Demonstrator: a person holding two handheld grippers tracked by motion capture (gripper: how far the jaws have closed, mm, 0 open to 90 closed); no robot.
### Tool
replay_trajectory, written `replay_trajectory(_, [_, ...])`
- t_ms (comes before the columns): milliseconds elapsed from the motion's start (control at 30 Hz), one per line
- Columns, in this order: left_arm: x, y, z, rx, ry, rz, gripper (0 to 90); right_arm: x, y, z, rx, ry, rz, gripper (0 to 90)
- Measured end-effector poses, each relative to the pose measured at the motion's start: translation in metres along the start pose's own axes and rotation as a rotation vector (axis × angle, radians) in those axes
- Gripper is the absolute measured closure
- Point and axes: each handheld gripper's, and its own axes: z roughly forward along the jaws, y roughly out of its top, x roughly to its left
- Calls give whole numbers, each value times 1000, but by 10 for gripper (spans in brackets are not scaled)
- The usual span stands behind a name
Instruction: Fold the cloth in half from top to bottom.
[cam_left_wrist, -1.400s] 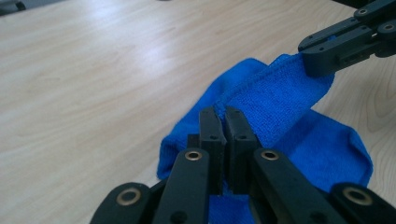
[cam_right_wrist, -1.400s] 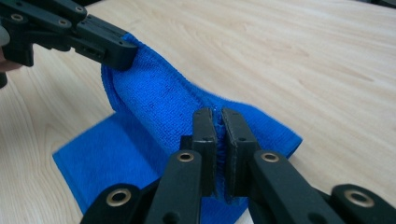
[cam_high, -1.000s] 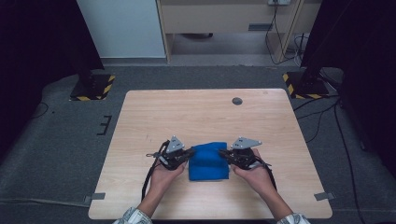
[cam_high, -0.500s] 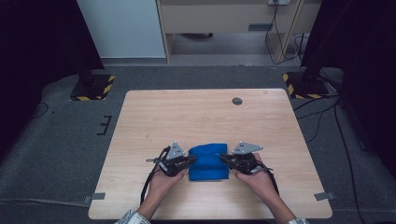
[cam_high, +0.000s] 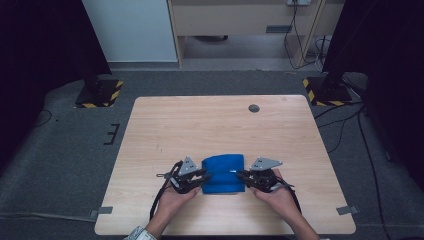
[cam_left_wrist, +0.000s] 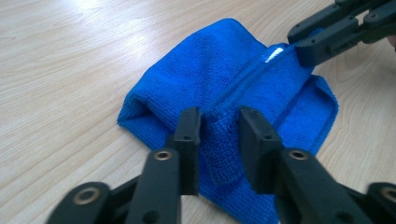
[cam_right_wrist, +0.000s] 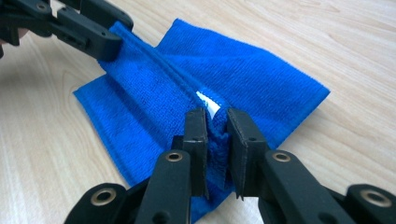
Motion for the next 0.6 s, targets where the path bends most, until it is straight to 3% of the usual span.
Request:
replay_trajectory(267, [-2, -1, -8, -14, -12, -6, 586, 0, -5, -5, 12, 6, 12, 740])
replay_trajectory(600, [2, -1, -23, -51, -16, -29, 586, 2, -7, -9, 15, 17, 14, 750])
